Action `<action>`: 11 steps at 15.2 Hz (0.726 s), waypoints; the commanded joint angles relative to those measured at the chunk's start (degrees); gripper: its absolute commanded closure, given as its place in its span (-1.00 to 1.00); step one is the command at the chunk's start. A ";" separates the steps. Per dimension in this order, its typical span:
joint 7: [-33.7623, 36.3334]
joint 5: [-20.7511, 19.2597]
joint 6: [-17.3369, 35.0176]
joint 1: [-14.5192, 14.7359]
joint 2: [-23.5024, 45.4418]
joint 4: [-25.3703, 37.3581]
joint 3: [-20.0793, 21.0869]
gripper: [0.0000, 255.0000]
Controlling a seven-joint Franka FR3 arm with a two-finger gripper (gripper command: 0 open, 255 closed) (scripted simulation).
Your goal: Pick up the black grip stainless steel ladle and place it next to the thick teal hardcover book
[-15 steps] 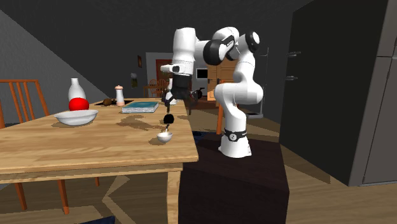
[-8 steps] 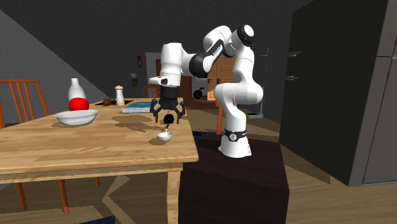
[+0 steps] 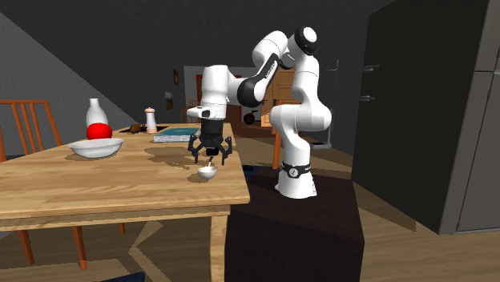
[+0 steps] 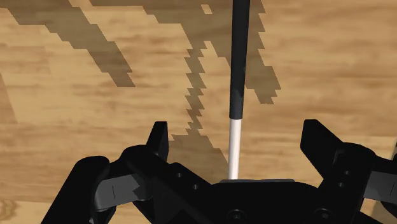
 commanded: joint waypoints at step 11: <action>-0.01 -0.03 0.27 0.06 0.21 -0.03 -0.12 1.00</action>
